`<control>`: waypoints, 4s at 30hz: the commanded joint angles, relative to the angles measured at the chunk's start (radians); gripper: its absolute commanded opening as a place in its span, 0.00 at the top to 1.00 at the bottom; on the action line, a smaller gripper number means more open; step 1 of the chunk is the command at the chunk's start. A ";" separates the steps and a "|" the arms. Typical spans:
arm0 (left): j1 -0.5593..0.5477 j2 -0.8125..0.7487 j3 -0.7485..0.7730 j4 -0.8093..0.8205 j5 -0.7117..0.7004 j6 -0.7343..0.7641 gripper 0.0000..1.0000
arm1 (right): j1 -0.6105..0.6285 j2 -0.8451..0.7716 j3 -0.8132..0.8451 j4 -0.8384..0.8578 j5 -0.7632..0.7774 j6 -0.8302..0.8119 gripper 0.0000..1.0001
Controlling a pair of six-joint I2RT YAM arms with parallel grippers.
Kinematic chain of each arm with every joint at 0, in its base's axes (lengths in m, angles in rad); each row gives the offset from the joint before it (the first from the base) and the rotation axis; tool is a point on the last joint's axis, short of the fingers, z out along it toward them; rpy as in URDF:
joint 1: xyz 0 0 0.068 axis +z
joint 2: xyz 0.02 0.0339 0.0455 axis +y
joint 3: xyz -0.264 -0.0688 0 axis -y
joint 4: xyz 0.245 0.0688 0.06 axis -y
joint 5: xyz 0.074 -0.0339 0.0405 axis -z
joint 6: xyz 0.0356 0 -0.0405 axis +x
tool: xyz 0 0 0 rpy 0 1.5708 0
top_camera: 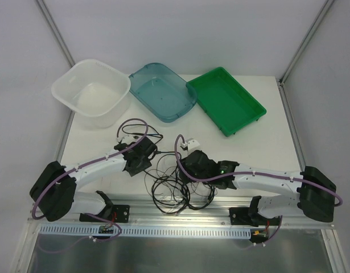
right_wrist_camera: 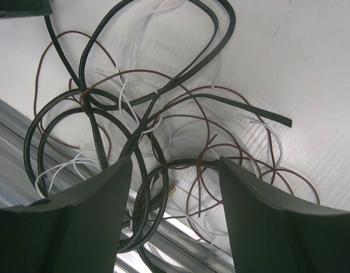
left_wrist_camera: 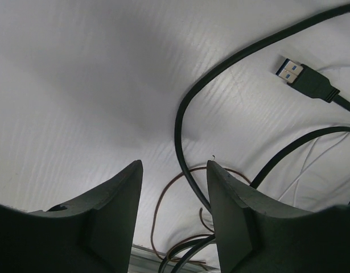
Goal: Untangle the cables
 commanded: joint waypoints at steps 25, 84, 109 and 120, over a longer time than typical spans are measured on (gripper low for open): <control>-0.054 0.105 0.108 -0.018 -0.079 -0.016 1.00 | 0.015 0.244 0.179 -0.086 -0.046 0.039 0.33; 0.072 -0.236 0.844 -0.462 -0.019 0.633 1.00 | 0.032 0.119 0.268 0.127 -0.278 -0.215 0.25; 0.074 -0.306 0.825 -0.523 -0.127 0.622 1.00 | -0.011 0.380 0.305 0.037 0.093 -0.173 0.99; 0.081 -0.345 0.763 -0.698 -0.259 0.608 1.00 | -0.246 -0.033 0.123 -0.106 0.028 -0.097 0.99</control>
